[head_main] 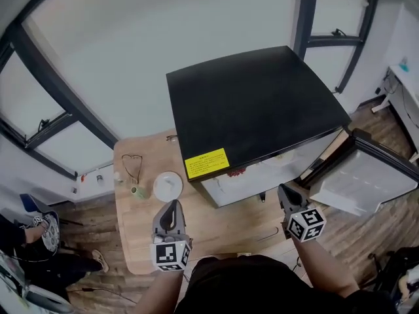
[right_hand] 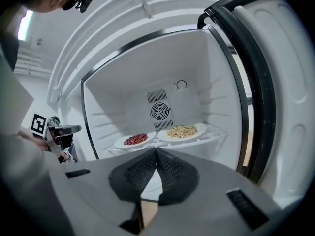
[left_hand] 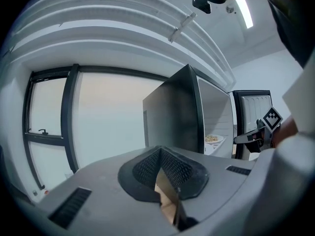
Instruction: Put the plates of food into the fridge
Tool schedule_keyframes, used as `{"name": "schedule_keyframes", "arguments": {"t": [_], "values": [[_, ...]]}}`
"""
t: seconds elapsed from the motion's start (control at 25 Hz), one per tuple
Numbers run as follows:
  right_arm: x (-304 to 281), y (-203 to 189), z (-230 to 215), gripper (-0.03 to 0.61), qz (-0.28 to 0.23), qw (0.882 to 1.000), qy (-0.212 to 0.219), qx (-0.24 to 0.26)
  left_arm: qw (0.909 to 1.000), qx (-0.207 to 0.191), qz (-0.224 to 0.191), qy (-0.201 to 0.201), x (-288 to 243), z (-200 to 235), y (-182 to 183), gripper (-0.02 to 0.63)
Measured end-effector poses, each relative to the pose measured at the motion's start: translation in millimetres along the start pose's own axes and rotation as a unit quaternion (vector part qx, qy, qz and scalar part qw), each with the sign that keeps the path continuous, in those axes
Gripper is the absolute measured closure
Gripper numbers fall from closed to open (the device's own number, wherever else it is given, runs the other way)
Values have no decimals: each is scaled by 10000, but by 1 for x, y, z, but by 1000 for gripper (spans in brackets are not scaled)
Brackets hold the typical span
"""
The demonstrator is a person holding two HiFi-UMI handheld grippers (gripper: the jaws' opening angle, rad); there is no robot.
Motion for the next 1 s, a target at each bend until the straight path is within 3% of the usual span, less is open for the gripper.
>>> {"name": "schedule_keyframes", "arguments": {"t": [0.32, 1.0], "values": [[9, 7, 2, 557, -167, 9998, 24, 108, 9998, 133, -143, -41, 0, -8, 7, 611], [7, 14, 2, 557, -244, 9996, 65, 124, 9998, 6, -165, -53, 1, -8, 10, 611]]}}
Point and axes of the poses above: the fingertips, and each gripper's own axes: x backward along the fingers, z to its left, y out of its top, the point moved 8 cm from there along x, backward along the fingers, and after that the axes turned 14 degrees about -x, right-handed, at the moved point
